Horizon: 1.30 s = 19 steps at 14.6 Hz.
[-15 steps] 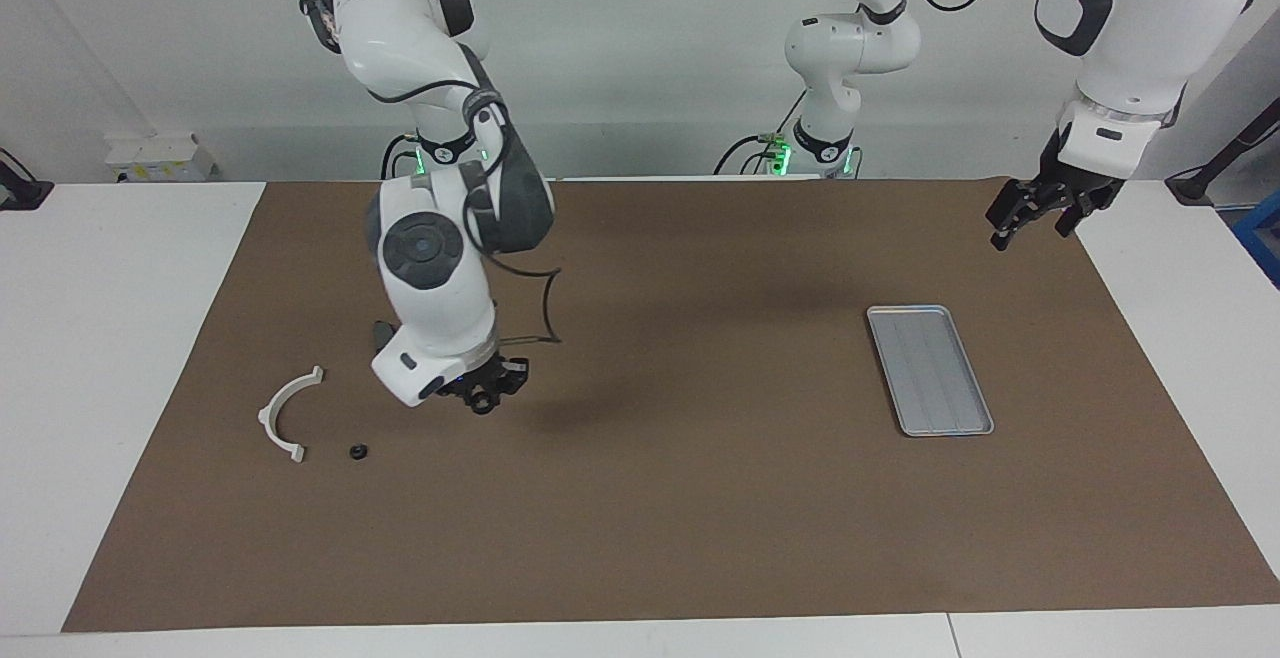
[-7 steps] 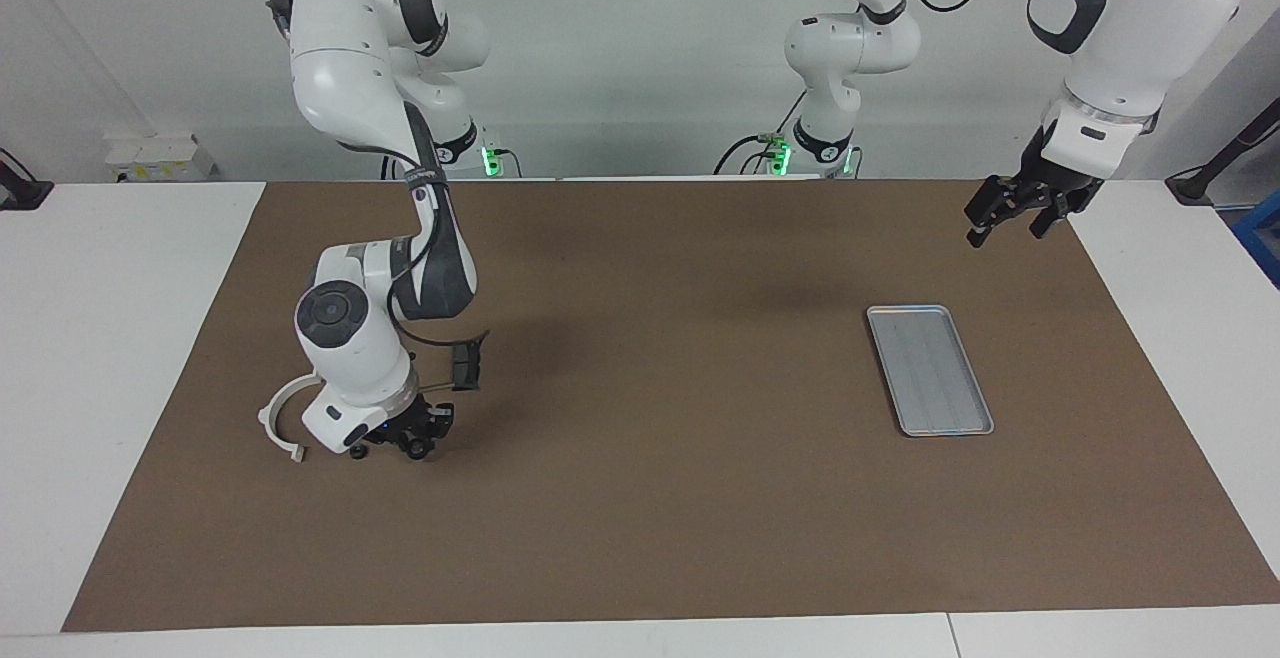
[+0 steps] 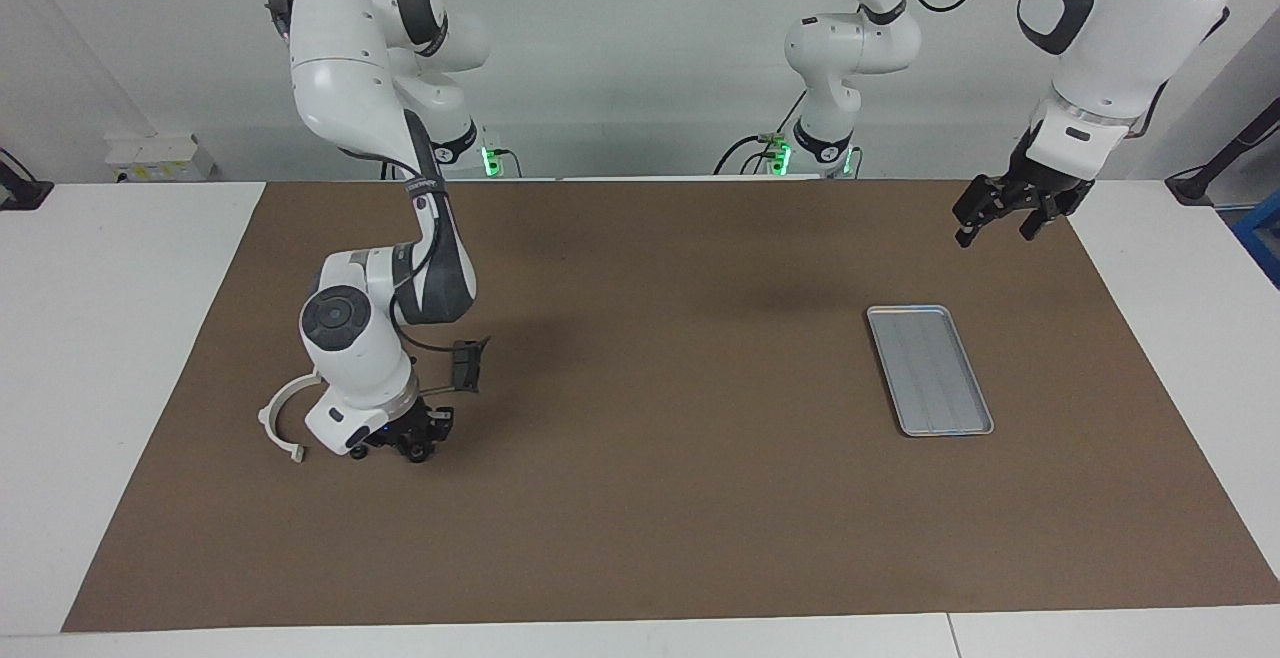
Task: Place bearing gear from tray to pile
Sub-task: 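Carry the bearing beside the first one near the white arc and release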
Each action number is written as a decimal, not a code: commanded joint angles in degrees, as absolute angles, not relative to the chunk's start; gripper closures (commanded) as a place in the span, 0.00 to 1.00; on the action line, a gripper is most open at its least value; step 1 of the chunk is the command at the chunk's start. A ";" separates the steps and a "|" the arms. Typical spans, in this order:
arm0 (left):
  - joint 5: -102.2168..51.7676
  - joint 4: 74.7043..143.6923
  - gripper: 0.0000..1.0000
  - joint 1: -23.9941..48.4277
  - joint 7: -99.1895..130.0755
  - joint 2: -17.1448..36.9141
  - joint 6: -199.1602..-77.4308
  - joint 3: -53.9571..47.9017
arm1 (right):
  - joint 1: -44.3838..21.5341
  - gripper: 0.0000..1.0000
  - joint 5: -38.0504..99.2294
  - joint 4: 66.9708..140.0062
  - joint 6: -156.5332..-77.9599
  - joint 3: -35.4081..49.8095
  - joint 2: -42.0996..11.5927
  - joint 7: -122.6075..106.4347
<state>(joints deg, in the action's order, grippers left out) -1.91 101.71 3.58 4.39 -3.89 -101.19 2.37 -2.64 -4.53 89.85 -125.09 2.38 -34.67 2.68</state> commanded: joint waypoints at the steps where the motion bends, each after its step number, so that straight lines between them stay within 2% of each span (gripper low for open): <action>1: -2.81 103.01 0.00 4.39 3.43 -5.27 -100.81 3.08 | -2.02 0.00 -5.36 91.14 -126.12 2.90 -33.66 2.55; 14: -2.81 103.97 0.00 4.66 3.60 -6.24 -96.42 2.99 | -0.09 0.00 -5.36 91.05 -124.80 2.99 -30.50 2.29; 19: -2.99 104.32 0.00 5.45 3.60 -6.50 -96.15 2.99 | -0.70 0.00 -5.19 91.41 -120.87 2.72 -25.06 2.20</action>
